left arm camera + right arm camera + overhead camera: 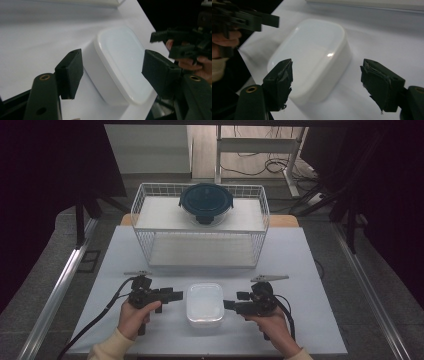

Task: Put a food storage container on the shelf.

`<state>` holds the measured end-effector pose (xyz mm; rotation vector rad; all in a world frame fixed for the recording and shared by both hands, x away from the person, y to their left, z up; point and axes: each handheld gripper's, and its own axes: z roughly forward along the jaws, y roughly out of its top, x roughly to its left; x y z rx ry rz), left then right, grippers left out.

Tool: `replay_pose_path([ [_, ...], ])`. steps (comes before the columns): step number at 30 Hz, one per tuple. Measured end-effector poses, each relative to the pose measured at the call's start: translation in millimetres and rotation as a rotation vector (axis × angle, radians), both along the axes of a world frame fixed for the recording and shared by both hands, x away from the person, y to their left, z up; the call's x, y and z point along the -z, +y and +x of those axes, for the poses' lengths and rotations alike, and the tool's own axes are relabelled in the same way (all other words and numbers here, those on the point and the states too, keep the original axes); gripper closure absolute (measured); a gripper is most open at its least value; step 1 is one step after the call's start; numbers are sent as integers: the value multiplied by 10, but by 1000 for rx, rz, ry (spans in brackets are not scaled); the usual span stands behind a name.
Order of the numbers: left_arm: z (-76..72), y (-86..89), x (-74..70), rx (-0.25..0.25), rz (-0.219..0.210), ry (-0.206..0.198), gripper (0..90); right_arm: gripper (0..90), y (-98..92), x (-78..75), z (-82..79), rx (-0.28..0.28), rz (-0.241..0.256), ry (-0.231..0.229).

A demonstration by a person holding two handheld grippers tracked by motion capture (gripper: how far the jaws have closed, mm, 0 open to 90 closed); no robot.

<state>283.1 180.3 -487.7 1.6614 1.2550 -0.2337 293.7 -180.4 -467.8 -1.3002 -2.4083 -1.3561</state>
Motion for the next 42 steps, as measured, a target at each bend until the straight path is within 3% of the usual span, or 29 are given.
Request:
replay_pose_path([
  [2, 32, 17, 18, -5, -1, 6, 331, 275, 62, -24, 88, 6, 14, 13],
  [5, 6, -29, 69, 28, 7, 25, 326, 284, 127, -9, 134, 2, 20, 15],
  [9, -2, -92, 129, 64, -28, 60, 325, 309, 177, 111, 163, 2, 21, 65],
  [13, 5, -127, 178, 74, -42, 82, 341, 335, 149, 138, 147, 5, 34, 74],
  [21, 34, -214, 316, 103, -55, 136, 422, 390, 190, 240, 166, 9, 44, 129],
  [27, 45, -232, 358, 130, -97, 163, 526, 480, 178, 287, 171, 14, 84, 190],
  [34, 4, -231, 323, 101, -78, 140, 626, 650, 106, 309, 176, 53, 122, 243],
  [42, -49, -227, 270, 103, -75, 117, 690, 700, 34, 297, 143, 51, 164, 277],
])
